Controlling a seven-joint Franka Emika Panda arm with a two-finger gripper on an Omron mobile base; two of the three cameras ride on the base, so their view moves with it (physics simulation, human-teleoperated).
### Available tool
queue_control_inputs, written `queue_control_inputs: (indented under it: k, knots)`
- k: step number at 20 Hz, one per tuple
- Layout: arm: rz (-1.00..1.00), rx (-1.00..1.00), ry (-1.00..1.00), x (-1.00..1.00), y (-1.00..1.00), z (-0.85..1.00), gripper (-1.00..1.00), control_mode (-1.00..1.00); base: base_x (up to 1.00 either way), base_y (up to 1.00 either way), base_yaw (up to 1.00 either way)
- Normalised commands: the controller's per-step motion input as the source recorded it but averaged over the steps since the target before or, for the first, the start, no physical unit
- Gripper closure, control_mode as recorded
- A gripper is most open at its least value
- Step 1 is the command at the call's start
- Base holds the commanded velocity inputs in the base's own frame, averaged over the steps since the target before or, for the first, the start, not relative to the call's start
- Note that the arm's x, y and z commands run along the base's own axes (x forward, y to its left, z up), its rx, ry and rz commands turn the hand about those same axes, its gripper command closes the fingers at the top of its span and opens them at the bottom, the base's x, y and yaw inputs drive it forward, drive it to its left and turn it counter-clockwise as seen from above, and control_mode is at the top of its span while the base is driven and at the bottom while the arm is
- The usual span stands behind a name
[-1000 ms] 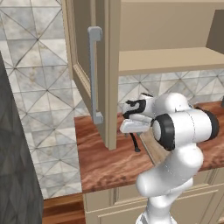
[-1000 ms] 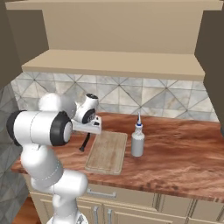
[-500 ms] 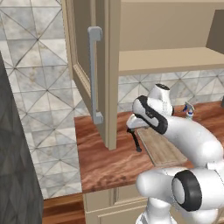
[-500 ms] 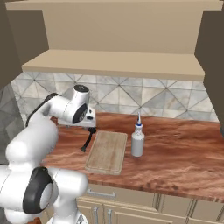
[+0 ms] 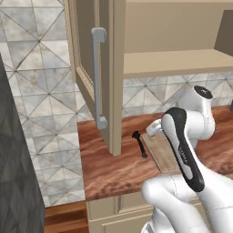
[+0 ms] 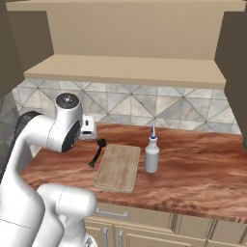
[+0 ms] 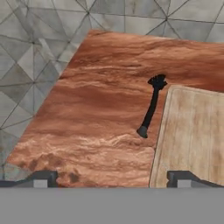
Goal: Grab the spray bottle from the cabinet, then place it next to the cutting board for sanitizing. Then grab the dish brush from the countertop next to the sink and place it next to the cutting board.
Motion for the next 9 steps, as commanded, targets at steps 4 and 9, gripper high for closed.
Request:
queue_control_inputs:
  k: [4, 9]
  knots:
    - [0.0, 0.0, -0.22, -1.0, -0.09, 0.93, -1.0, -1.0, 0.0, 0.0, 0.0]
    - [0.0, 0.0, -0.24, -0.93, -0.06, 0.92, -1.0, -1.0, 0.0, 0.0, 0.0]
